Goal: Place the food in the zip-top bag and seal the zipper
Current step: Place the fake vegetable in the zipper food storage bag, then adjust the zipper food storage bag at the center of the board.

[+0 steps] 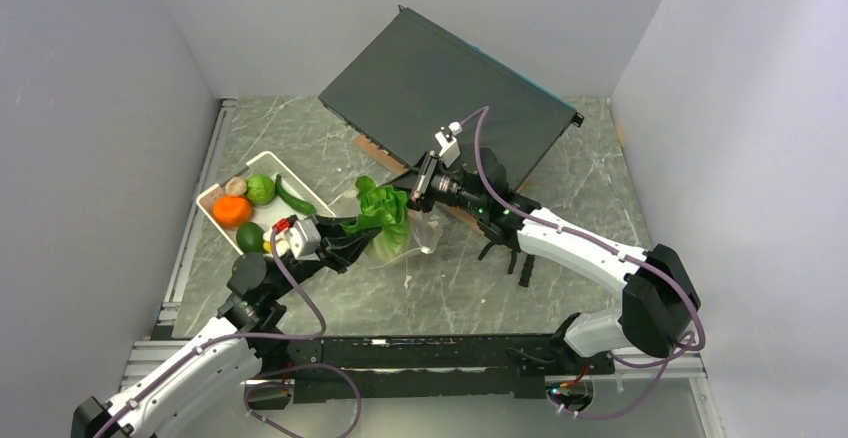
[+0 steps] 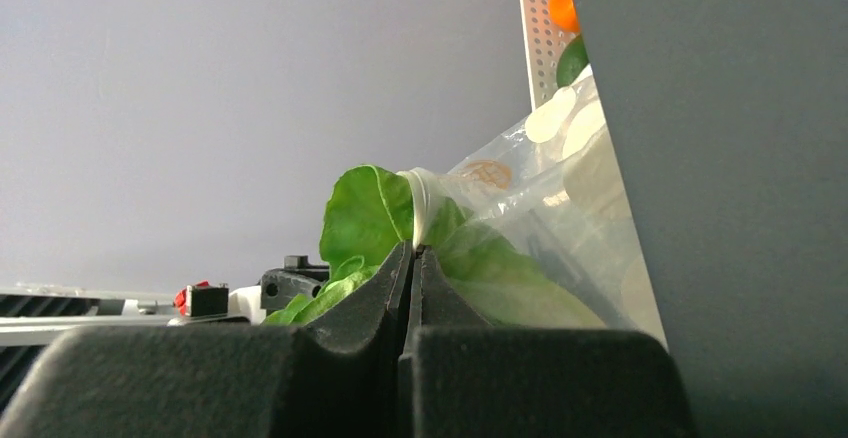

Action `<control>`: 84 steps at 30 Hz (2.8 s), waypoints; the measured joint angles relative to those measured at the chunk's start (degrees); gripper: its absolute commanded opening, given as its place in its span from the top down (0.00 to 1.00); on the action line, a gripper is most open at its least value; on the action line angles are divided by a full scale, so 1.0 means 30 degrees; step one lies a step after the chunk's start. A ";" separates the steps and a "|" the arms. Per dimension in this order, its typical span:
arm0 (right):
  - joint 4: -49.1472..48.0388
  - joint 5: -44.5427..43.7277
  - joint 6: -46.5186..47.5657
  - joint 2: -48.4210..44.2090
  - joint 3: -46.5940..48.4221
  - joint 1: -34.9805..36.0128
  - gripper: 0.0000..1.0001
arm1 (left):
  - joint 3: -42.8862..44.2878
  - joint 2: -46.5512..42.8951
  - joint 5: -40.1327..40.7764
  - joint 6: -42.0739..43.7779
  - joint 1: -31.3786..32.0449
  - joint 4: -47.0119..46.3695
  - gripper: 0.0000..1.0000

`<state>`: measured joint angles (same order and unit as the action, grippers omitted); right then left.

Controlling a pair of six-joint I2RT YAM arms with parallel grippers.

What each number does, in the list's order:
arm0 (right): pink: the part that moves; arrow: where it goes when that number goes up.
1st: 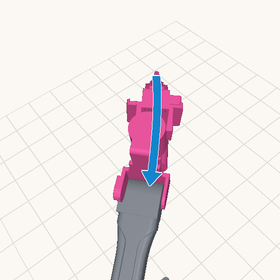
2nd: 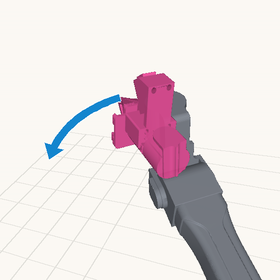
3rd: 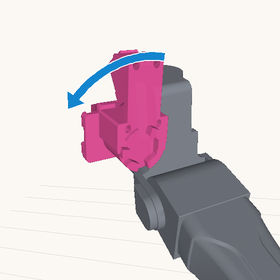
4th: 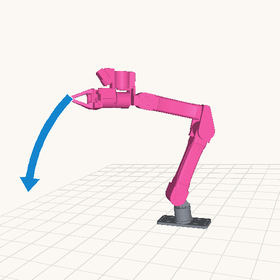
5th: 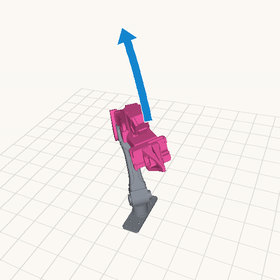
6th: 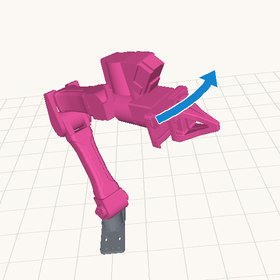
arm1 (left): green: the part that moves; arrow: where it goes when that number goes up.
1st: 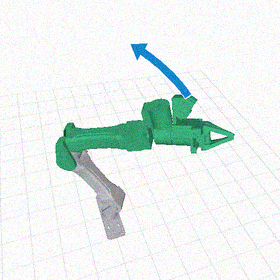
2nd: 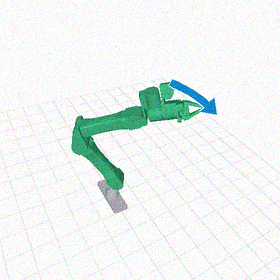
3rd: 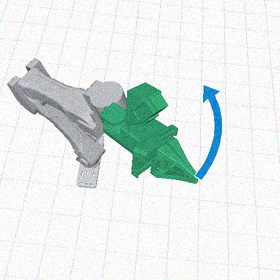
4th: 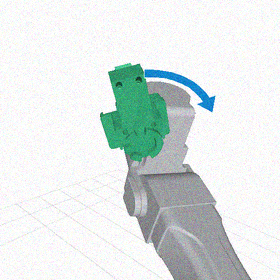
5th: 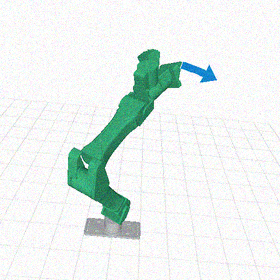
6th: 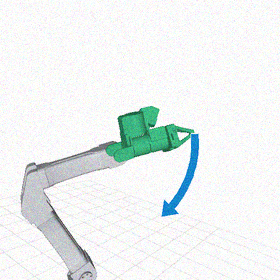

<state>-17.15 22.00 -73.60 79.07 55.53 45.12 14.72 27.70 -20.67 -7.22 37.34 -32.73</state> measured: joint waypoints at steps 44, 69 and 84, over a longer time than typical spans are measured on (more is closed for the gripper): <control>-0.0226 0.0787 0.0648 -0.0707 -0.0765 0.0277 1.00 | 0.9187 -0.2470 0.9624 -1.4324 0.0080 2.4021 0.68; 0.0160 0.0882 0.0976 -0.1180 -0.1035 0.0277 1.00 | 0.3840 -0.2025 0.6062 -1.5824 0.0080 2.1209 1.00; 0.4823 -0.0197 0.7533 -0.1923 -0.0168 0.0546 1.00 | 0.7541 0.1785 0.1224 -1.6691 0.1151 1.5424 1.00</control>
<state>-2.68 21.41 -51.00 73.30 55.02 46.76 37.34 33.06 -16.99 -57.30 40.80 13.54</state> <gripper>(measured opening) 0.008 0.010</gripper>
